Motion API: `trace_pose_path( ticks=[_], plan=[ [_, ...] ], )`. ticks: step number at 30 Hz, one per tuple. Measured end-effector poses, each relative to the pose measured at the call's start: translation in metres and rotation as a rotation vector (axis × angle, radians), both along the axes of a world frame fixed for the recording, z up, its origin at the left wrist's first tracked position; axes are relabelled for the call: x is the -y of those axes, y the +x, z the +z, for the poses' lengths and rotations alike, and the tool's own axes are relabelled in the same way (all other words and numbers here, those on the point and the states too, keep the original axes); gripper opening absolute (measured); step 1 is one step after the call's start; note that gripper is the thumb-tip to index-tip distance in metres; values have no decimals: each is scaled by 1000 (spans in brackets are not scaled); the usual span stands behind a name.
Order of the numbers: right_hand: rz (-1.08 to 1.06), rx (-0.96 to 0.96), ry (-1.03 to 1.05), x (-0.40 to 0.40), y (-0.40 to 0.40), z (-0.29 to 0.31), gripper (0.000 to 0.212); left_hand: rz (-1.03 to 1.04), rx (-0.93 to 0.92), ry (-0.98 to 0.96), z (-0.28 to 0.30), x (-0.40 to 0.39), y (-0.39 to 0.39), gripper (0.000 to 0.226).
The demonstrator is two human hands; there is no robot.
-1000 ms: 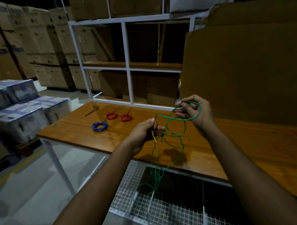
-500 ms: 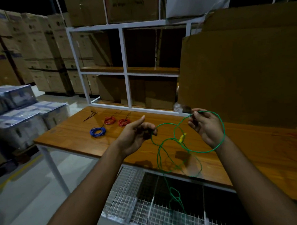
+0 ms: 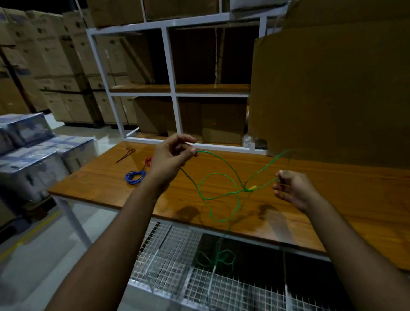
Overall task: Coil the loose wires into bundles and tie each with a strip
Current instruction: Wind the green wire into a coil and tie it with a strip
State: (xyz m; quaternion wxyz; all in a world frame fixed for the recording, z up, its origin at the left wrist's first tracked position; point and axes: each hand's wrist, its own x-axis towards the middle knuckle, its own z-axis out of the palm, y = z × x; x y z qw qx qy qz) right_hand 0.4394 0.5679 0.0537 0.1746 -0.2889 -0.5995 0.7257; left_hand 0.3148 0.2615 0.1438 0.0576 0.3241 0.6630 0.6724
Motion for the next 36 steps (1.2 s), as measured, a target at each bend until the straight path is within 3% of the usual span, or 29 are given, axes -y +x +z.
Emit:
trace_pose_path(
  ticks=[5, 9, 11, 14, 16, 20, 23, 25, 29, 31, 34, 36],
  plan=[
    [-72, 44, -351, -6, -6, -13, 33, 140, -161, -75, 4, 5, -7, 18],
    [-53, 107, -171, -1, -15, -17, 29, 230, -231, -107, -3, 3, -12, 17],
    [-111, 106, -93, -2, -20, -18, 27, 304, -392, -211, -5, 2, -14, 14],
    [-179, 1, -252, -8, -21, -13, 26, 438, -748, -441, -10, 6, -17, 17],
    [-96, -42, -265, -7, -17, -7, 26, 483, -850, -503, -16, 7, -18, 20],
    [79, -34, -15, 9, -13, 8, 17, 575, -939, -618, -25, 1, -19, 21],
    [12, 6, 435, 16, -17, 17, 14, 567, -986, -717, -33, -4, -25, 25],
    [60, 29, 622, 20, -19, 24, 15, 557, -966, -757, -34, -7, -27, 26],
    [241, 97, 785, 29, -20, 37, 16, 518, -785, -731, -32, -12, -26, 13],
    [269, 150, 906, 30, -24, 38, 17, 451, -611, -664, -33, -14, -27, 10],
    [144, 296, 1189, 23, -30, 35, 12, 245, -248, -464, -28, -12, -24, 12],
    [53, 274, 1163, 17, -31, 30, 10, 168, -115, -368, -23, -8, -22, 12]
  ],
)
